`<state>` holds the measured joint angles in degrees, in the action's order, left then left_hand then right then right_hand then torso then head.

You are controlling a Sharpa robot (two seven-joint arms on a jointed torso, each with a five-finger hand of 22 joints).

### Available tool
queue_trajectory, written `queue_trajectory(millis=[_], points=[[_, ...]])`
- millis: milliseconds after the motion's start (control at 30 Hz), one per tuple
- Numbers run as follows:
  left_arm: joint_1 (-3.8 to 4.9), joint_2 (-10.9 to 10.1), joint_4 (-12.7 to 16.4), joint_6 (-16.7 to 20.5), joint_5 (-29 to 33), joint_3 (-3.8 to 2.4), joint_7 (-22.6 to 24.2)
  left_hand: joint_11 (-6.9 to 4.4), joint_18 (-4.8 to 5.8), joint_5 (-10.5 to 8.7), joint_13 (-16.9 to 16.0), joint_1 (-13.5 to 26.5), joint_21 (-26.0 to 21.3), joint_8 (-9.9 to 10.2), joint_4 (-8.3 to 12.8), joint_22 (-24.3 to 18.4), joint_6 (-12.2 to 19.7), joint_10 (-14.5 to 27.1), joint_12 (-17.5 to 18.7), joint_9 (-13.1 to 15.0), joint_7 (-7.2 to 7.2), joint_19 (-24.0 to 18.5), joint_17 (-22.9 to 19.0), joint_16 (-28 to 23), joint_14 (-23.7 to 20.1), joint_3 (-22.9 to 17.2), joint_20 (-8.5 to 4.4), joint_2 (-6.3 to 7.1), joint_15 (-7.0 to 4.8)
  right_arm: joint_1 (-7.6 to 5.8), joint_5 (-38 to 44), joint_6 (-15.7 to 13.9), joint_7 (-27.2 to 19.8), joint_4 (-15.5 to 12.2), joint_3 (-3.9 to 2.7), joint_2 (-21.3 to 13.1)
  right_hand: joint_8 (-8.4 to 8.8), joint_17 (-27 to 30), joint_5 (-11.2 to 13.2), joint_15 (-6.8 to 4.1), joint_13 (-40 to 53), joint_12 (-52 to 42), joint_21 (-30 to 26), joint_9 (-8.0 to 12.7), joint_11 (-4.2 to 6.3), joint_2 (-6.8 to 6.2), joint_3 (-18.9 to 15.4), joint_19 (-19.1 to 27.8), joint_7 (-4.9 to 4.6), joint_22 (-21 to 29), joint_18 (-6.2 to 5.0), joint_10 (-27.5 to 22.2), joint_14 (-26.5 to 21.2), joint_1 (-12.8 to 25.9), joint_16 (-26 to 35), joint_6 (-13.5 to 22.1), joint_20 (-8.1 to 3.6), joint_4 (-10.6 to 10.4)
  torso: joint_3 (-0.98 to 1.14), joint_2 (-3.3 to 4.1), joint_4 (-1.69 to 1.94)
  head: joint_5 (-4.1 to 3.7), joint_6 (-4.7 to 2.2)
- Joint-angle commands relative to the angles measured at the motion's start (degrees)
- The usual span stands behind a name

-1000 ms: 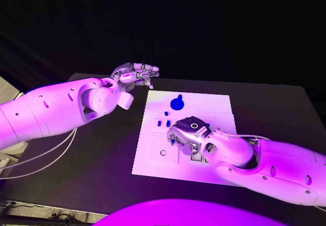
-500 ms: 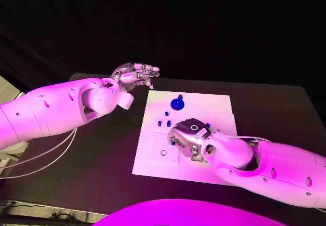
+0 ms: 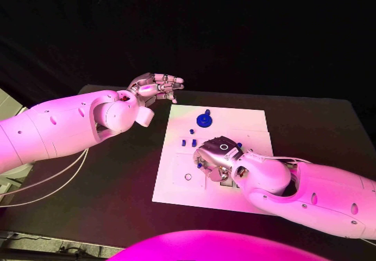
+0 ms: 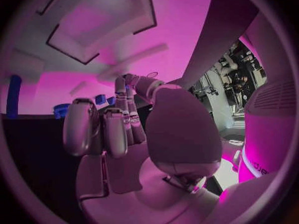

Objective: Assemble the parts on the task board

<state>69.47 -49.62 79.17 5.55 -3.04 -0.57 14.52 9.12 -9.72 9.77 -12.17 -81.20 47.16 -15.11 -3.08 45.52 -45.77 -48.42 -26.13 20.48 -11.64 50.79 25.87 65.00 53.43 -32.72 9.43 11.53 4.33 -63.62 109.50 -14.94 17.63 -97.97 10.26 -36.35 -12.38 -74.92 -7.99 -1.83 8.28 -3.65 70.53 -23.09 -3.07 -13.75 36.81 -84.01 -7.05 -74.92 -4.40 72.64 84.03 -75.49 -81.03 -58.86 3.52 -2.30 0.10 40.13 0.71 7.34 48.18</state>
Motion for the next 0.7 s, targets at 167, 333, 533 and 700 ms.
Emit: queue_trajectory(millis=[167,333,533,700], points=[[0.08,0.0,0.1,-1.1,-0.2,-0.05,0.1,-0.13,-0.8,0.14,0.1,0.5,-0.4,0.2,0.1,-0.1,0.3,0.4,0.0,-0.1,-0.92,0.3,-0.1,-0.3,0.1,0.1,0.24,-0.09,0.24,0.09,-0.9,0.4,-0.5,0.2,0.06,0.0,2.15,0.5,0.3,1.13,-1.4,0.0,-3.1,0.7,-1.09,-2.36,-2.9,-0.8,0.13,1.6,-0.11,-5.1,2.5,1.5,1.2,3.1,0.92,-1.3,-0.01,-0.01,0.0,-0.06,0.03],[0.08,0.0,0.1,-1.3,-0.3,-0.05,-0.1,-0.1,-0.79,0.11,0.1,0.6,-0.4,0.2,0.1,-0.1,0.3,0.6,0.0,-0.1,-0.95,0.3,-0.1,-0.3,0.0,0.2,0.26,-0.07,0.28,0.09,-1.0,-1.0,0.0,0.0,0.06,-0.5,2.64,1.6,0.2,1.29,-2.0,-0.2,-4.7,0.9,-1.35,-2.23,-5.1,-0.5,0.13,2.8,-0.4,-6.9,2.3,1.6,1.9,3.5,1.24,-2.2,0.04,-0.01,0.03,-0.17,-0.02],[0.08,0.0,0.1,-1.4,-0.3,-0.05,-0.2,-0.07,-0.78,0.08,0.1,0.6,-0.4,0.2,0.1,-0.1,0.4,0.7,0.0,-0.1,-0.96,0.3,-0.1,-0.3,0.0,0.2,0.28,-0.06,0.3,0.03,-1.1,-3.0,0.7,-1.1,0.03,-1.8,3.1,2.2,0.1,1.41,-2.4,-0.3,-5.7,1.1,-1.52,-1.99,-6.8,-0.5,0.04,3.5,-0.58,-8.0,2.1,0.9,2.4,3.8,1.36,-2.5,0.04,-0.06,-0.01,-0.42,-0.13],[0.08,0.0,0.1,-1.5,-0.3,-0.05,-0.2,-0.07,-0.78,0.08,0.1,0.6,-0.4,0.2,0.1,-0.1,0.4,0.7,0.0,-0.1,-0.96,0.3,-0.1,-0.3,0.0,0.2,0.28,-0.06,0.3,-0.61,-2.0,-4.4,0.8,-3.0,-0.31,-4.1,3.3,2.4,0.1,1.43,-2.6,-0.6,-5.8,1.2,-1.53,-1.73,-8.4,-0.6,0.12,3.5,-0.58,-8.4,2.1,0.5,2.4,3.6,1.41,-3.1,0.03,-0.09,-0.02,-0.65,-0.37]])
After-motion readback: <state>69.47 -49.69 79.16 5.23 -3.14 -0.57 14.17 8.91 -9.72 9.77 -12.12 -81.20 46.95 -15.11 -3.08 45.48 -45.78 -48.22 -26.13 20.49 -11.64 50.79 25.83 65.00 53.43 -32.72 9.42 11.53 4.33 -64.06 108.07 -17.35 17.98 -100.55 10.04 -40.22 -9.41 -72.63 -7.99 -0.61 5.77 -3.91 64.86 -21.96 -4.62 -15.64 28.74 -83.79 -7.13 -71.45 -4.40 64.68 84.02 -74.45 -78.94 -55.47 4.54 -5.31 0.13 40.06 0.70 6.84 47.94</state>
